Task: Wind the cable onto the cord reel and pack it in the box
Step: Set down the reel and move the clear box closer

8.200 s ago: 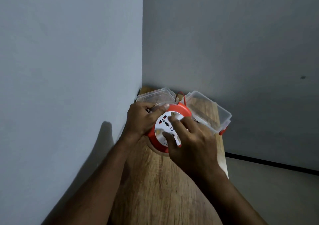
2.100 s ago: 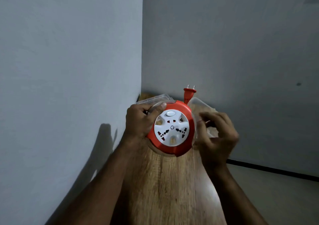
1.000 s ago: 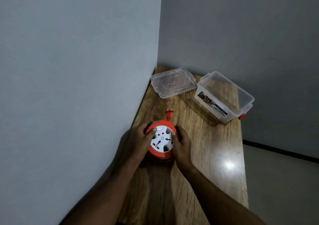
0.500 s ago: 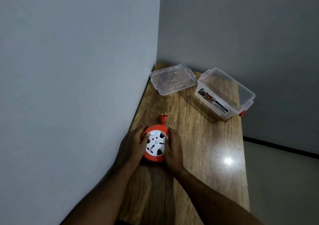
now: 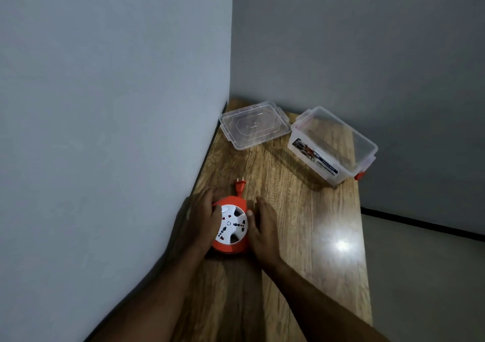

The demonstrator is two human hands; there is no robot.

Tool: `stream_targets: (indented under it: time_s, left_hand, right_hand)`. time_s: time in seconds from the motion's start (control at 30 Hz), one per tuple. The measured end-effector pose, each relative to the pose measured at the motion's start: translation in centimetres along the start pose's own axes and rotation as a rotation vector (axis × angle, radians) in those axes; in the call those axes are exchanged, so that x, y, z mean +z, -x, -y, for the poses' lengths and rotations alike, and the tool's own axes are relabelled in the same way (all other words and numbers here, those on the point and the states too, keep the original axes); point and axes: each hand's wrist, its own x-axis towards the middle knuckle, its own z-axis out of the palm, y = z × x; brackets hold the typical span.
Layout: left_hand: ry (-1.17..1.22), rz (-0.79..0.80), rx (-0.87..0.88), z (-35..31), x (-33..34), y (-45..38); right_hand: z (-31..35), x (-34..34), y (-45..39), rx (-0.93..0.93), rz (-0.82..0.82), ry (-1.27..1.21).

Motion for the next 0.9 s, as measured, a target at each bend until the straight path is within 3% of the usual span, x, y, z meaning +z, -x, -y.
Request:
stream_targets:
  time_s: [0.27, 0.5, 0.77, 0.9]
  left_hand:
    - [0.297, 0.027, 0.123, -8.3, 2.4, -4.4]
    - [0.404, 0.087, 0.252, -16.2, 7.1, -8.7]
    - [0.454, 0.158, 0.113, -21.6, 12.4, -15.2]
    - [0.490, 0.188, -0.002, -23.2, 14.2, -19.3]
  right_hand:
    - [1.4, -8.1, -4.3, -0.037, -0.254, -0.109]
    - [1.0, -16.1, -9.2, -0.093, -0.529, -0.092]
    - [-2.4, -20.2, -14.4, 0.042, -0.703, -0.077]
    - [-3.9, -20.8, -17.0, 0.179, -0.719, -0.213]
